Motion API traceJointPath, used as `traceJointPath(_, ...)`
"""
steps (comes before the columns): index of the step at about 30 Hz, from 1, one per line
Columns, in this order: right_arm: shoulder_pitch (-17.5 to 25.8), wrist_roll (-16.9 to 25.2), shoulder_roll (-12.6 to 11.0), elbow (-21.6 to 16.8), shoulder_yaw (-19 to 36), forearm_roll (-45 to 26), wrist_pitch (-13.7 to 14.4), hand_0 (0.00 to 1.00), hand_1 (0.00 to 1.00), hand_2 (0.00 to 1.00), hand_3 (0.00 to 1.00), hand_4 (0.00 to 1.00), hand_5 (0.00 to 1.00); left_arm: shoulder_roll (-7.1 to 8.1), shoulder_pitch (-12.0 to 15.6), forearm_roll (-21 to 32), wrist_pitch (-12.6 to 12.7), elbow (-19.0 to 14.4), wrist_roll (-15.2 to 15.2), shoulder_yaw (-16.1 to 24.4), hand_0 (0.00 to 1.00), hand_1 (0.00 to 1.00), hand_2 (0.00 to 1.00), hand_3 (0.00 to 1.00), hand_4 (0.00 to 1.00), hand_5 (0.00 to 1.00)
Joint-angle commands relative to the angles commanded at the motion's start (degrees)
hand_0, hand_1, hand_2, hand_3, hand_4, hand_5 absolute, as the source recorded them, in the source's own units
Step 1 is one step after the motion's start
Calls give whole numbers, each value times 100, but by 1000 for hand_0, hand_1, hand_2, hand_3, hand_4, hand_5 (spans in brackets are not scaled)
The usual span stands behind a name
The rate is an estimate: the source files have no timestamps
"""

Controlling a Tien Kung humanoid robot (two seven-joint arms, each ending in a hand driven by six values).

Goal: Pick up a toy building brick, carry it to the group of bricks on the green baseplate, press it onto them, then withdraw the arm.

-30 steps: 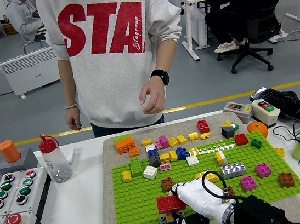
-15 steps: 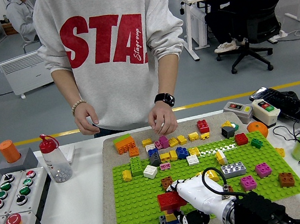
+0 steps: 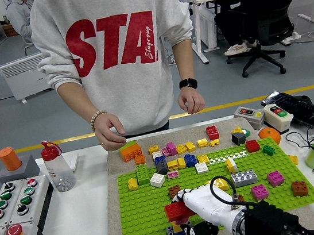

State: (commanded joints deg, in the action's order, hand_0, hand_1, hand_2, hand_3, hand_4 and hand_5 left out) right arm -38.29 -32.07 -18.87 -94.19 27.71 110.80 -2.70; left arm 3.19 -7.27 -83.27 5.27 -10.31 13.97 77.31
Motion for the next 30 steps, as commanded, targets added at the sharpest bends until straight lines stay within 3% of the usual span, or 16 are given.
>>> traceJointPath(30, 30, 38, 17, 14, 61, 14, -50, 784, 796, 998, 906, 705, 385, 1, 11, -6, 6, 0, 4, -19, 655, 687, 670, 574, 289, 998)
